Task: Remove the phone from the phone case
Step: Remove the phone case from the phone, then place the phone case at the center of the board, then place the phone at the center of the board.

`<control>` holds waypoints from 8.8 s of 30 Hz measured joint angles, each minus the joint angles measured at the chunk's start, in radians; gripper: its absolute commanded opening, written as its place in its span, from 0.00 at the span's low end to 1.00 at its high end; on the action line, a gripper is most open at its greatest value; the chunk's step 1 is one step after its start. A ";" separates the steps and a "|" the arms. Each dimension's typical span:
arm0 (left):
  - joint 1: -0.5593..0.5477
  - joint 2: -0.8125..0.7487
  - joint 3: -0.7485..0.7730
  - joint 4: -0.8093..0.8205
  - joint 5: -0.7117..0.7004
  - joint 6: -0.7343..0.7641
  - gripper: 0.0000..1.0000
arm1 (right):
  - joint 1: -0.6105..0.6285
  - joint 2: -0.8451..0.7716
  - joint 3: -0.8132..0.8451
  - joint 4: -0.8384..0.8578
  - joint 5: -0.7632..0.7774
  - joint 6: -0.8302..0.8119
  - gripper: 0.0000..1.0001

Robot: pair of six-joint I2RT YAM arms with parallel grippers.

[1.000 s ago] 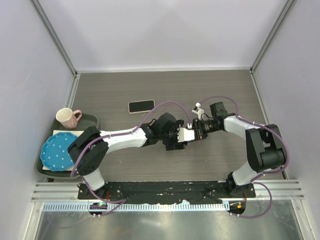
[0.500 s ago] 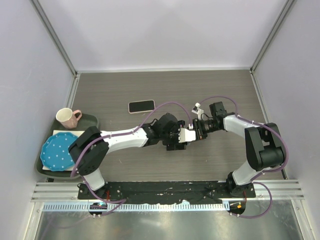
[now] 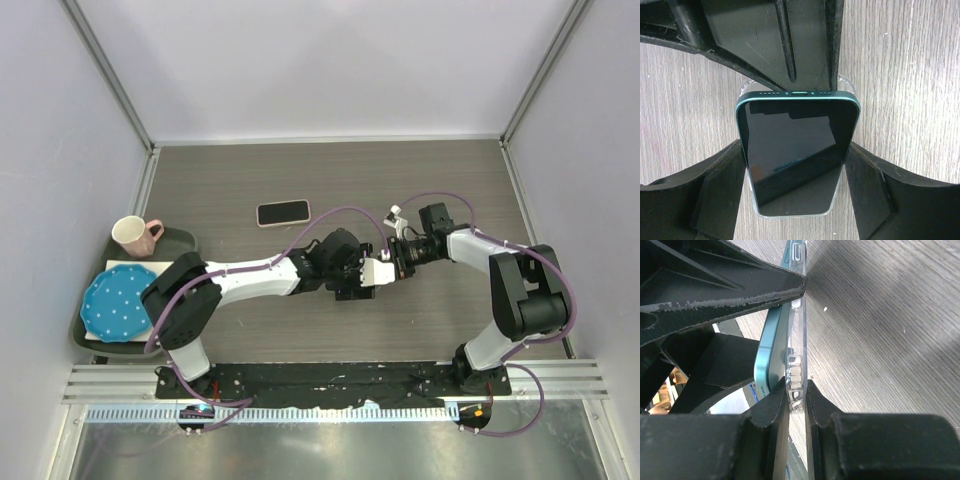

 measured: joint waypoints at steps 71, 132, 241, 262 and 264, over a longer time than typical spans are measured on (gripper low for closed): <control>0.005 -0.069 -0.021 0.004 0.007 -0.101 0.00 | -0.134 -0.001 0.014 0.090 0.312 0.143 0.01; 0.014 -0.088 -0.049 -0.006 -0.030 -0.049 0.00 | -0.231 -0.049 -0.022 0.255 0.820 0.418 0.45; 0.147 0.346 0.727 -0.875 -0.107 1.372 0.00 | -0.439 -0.248 0.208 -0.068 0.288 0.111 0.53; 0.238 0.468 0.727 -0.894 -0.101 1.395 0.00 | -0.517 -0.249 0.196 -0.068 0.207 0.114 0.52; 0.235 0.475 0.727 -0.895 -0.101 1.395 0.00 | -0.517 -0.248 0.196 -0.068 0.203 0.114 0.52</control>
